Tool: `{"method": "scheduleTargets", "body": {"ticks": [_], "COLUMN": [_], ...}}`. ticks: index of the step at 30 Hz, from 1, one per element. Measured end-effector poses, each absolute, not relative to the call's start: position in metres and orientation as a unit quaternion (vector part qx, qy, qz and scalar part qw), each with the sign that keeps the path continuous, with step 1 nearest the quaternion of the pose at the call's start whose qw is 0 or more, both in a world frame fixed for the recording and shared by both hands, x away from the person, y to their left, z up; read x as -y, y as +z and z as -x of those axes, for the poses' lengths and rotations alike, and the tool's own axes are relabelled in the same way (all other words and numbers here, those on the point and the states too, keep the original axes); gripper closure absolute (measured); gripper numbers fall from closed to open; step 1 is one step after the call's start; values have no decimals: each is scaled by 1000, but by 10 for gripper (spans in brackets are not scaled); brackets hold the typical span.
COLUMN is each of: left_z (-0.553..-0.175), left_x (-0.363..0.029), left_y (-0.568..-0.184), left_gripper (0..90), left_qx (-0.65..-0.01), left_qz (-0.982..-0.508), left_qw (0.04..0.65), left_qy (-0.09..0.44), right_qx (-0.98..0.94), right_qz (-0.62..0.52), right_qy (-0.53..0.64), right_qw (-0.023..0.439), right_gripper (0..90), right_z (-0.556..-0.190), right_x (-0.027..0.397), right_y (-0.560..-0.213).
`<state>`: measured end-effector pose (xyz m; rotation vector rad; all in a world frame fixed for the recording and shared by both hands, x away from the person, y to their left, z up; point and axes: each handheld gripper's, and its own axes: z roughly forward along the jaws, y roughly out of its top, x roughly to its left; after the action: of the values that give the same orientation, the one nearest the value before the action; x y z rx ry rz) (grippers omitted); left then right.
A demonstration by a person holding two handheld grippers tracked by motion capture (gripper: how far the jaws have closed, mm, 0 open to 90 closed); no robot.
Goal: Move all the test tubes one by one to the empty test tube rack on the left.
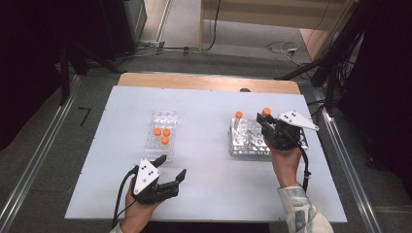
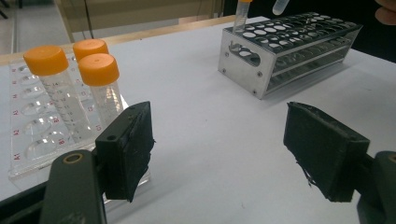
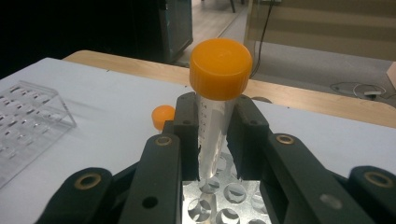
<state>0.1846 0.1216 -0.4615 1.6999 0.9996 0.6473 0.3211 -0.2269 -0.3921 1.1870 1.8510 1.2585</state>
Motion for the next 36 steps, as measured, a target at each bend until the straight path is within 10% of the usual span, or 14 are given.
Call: {"method": "scheduleTargets", "body": {"ticks": [36], "left_z": [-184], "left_x": [-121], "left_y": [-462], "left_gripper": [240], "left_qx": [-414], "left_qz": [-708], "left_qw": [504], "left_qy": [271], "right_qx": [-726], "right_qz": [-395], "right_qy": [499], "right_qw": [260], "right_gripper": [723], "right_z": [-271], "right_x": [217], "right_y": [-402]}}
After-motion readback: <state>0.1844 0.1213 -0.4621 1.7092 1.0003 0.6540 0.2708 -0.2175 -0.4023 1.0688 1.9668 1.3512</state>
